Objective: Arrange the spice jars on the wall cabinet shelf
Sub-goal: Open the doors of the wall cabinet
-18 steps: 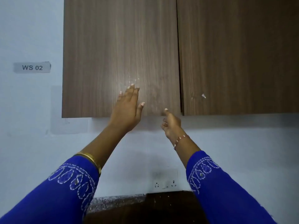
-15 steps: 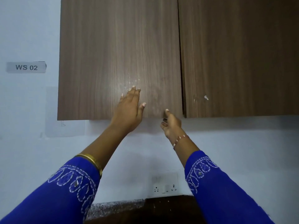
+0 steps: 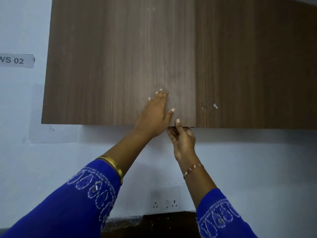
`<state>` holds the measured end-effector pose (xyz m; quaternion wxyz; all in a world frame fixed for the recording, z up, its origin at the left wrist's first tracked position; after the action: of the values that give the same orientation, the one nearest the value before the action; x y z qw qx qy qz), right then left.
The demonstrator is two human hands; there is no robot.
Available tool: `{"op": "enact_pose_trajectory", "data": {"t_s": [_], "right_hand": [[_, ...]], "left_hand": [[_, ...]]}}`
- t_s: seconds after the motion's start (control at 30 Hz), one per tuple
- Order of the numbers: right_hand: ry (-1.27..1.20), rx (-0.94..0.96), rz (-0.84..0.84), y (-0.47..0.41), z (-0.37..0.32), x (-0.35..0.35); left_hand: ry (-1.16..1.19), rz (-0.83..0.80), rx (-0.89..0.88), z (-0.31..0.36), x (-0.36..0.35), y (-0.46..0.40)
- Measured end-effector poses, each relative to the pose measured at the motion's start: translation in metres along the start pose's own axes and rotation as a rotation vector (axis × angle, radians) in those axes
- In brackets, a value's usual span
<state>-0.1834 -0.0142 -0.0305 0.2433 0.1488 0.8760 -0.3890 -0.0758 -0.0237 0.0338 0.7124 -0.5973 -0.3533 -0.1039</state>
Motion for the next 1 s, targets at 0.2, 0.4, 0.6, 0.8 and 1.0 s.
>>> {"op": "enact_pose_trajectory", "data": {"t_s": [0.2, 0.4, 0.6, 0.8, 1.0], "right_hand": [[0.007, 0.072, -0.049, 0.037, -0.02, -0.01], [0.034, 0.08, -0.099, 0.059, -0.033, -0.013], [-0.14, -0.018, -0.212, 0.065, -0.057, 0.004], [-0.173, 0.05, -0.299, 0.071, -0.086, -0.021], [-0.003, 0.21, -0.271, 0.116, -0.084, -0.059]], "left_hand": [[0.073, 0.118, -0.001, 0.06, 0.016, -0.027], [-0.082, 0.124, 0.222, 0.108, 0.034, -0.047], [-0.057, 0.107, 0.357, 0.129, 0.037, -0.052], [-0.043, 0.131, 0.268, 0.129, 0.055, -0.032], [-0.019, 0.137, 0.244, 0.136, 0.088, -0.008]]}}
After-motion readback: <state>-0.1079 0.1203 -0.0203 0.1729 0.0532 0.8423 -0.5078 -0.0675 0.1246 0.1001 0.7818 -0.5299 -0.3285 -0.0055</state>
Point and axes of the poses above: each hand's wrist, its own y-axis away from the middle knuckle, its own x-axis out of the back of the hand, z = x × y, the point moved 2 cm from there along -y, towards the middle knuckle, and after that the axes turned 13 degrees about -z, right-handed, at the moved point
